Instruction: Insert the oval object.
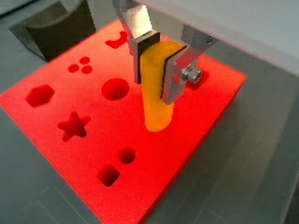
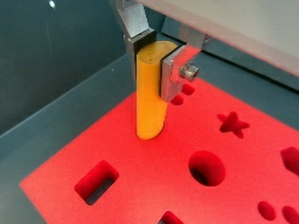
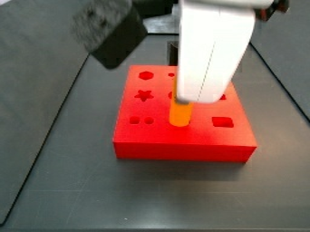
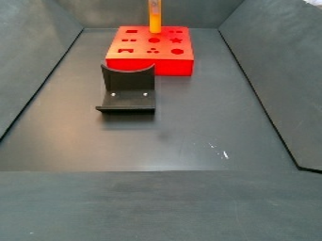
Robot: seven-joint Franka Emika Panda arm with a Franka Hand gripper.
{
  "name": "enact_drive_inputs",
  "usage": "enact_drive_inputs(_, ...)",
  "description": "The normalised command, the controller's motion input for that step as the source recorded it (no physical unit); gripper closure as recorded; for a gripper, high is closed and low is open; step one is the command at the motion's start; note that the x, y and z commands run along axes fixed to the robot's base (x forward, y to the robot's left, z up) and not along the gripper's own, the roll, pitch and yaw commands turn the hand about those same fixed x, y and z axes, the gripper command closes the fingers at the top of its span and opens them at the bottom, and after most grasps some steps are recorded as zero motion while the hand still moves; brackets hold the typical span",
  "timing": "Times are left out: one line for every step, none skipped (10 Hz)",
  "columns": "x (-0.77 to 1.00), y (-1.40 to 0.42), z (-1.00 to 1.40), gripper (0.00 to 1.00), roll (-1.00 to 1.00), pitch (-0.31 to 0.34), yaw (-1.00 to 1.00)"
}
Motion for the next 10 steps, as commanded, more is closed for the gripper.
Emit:
enact_drive_inputs(0.0,0.0,-0.53,1.0,-0.05,-0.091,0.0)
enact_drive_inputs(0.0,0.0,-0.64,1.0,0.0,-0.047,-0.01)
enact_drive_inputs(0.0,0.0,-0.69,1.0,0.0,0.0,-0.02)
enact_drive_inputs(0.0,0.0,-0.68,1.0,0.0,0.0,-0.03)
enact_drive_inputs(0.0,0.0,-0.7,1.0,0.0,0.0,-0.04)
enact_drive_inputs(0.0,0.0,-0.75,1.0,0.01,0.0,-0.04)
enact_drive_inputs(0.0,0.0,-0.57,1.0,0.0,0.0,-0.05)
enact_drive_inputs(0.0,0.0,0.0,1.0,0.01,0.0,0.0)
enact_drive_inputs(0.0,0.0,0.0,1.0,0.04,0.0,0.0)
enact_drive_inputs(0.0,0.0,0.0,1.0,0.05,0.0,0.0)
